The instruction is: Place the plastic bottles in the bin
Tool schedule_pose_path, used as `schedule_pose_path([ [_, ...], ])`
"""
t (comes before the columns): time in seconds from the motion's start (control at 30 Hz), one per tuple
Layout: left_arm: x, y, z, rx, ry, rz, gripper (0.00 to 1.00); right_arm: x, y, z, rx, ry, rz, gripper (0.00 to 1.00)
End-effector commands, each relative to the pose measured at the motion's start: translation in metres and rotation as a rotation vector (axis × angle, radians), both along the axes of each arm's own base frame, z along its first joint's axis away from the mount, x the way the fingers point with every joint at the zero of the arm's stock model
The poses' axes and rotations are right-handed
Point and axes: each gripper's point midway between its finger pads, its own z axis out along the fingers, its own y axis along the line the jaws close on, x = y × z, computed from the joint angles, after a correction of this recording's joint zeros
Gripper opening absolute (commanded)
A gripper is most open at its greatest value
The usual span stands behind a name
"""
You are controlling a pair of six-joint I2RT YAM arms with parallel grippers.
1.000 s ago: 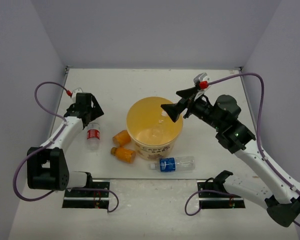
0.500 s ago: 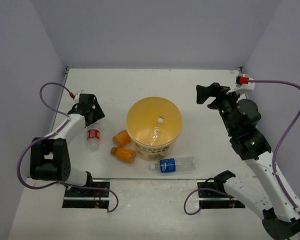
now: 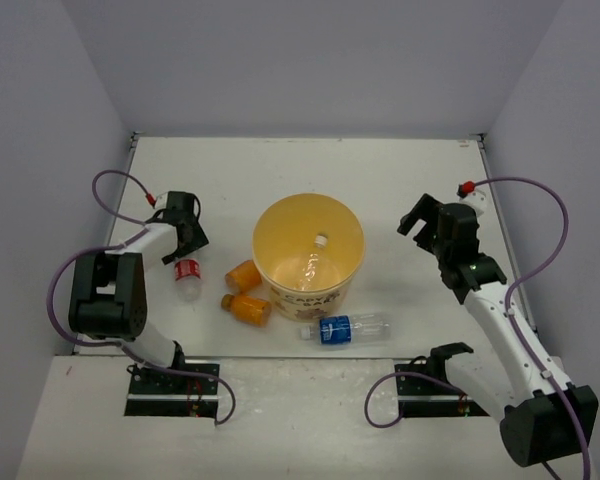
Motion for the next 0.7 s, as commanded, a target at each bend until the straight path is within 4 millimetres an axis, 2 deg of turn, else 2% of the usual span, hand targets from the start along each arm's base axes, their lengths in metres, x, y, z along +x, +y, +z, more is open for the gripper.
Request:
schedule_pose_path([
  [0.0,0.013,0.004,0.008,0.001,-0.061,0.034,0.71,0.003,-0.002,-0.014,0.015,0.034,-0.022,0.99],
  [0.2,0.012,0.006,0.014,0.013,-0.067,0.037,0.49,0.002,-0.006,-0.03,-0.014,0.078,-0.021,0.99],
  [0.4,0.008,0.015,0.04,0.047,-0.113,0.075,0.26,0.0,-0.007,-0.032,-0.019,0.082,-0.023,0.99],
  [0.5,0.011,0.019,0.063,0.059,-0.159,0.103,0.15,0.0,-0.007,-0.029,-0.017,0.073,-0.024,0.99],
  [0.53,0.01,0.018,0.082,0.055,-0.196,0.108,0.08,0.0,-0.008,-0.027,-0.016,0.065,-0.026,0.99],
  [0.57,0.012,0.016,0.093,0.044,-0.221,0.101,0.05,-0.002,-0.008,-0.024,-0.016,0.055,-0.024,0.99],
  [0.67,0.018,0.008,0.144,-0.003,-0.352,0.07,0.01,-0.005,-0.01,-0.019,-0.018,0.03,-0.029,0.99],
])
